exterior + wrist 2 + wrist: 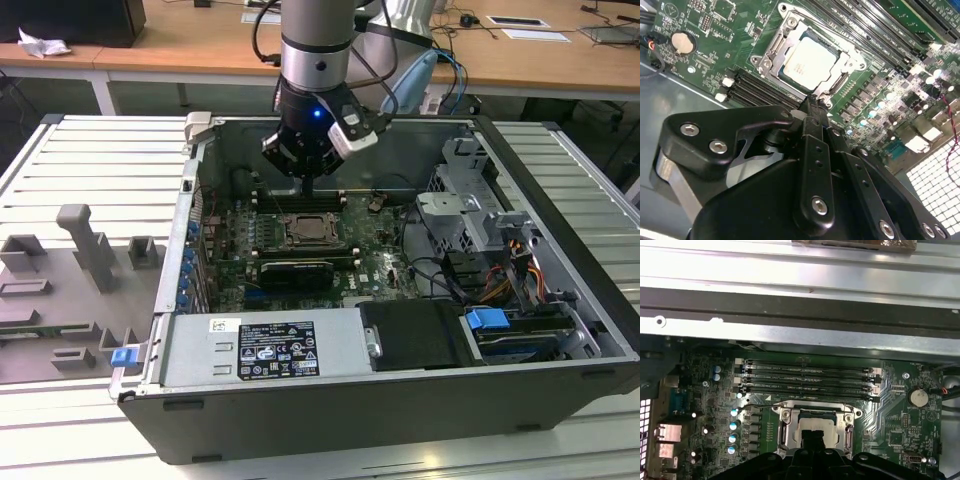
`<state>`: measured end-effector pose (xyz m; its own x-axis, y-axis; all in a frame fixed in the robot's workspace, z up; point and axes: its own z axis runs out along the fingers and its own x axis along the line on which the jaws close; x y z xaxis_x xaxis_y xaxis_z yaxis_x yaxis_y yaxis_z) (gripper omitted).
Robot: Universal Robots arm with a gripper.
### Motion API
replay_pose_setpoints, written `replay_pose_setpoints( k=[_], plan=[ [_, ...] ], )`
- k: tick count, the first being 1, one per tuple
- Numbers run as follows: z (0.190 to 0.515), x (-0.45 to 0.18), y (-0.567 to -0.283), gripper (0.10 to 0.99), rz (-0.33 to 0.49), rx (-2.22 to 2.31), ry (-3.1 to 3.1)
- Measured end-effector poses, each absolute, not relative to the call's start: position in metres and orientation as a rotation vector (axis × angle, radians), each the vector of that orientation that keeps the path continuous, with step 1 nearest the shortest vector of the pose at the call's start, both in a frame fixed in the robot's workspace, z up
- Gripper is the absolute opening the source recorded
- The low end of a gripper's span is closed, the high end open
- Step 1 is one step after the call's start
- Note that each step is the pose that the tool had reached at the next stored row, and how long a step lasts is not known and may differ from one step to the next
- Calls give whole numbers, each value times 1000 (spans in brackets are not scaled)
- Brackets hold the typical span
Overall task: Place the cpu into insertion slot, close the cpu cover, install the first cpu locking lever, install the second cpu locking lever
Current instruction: 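Install the first cpu locking lever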
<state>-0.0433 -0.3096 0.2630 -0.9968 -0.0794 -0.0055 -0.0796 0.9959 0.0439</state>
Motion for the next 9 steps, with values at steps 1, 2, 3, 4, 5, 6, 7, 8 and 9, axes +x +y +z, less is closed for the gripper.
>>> replay_pose_setpoints(
  k=[1,2,3,4,5,6,7,8,9],
  plan=[
    [263,-43,-310,106,69,-134,3134],
    [263,-43,-310,106,69,-144,3134],
    [263,-43,-310,106,69,-163,3133],
    [263,-43,-310,106,69,-200,3132],
    [263,-43,-310,106,69,-227,3130],
    [263,-43,-310,106,69,-250,3129],
    [263,-43,-310,106,69,-270,3127],
    [263,-43,-310,106,69,-278,3127],
    [263,-43,-310,106,69,-280,3127]
  ],
)
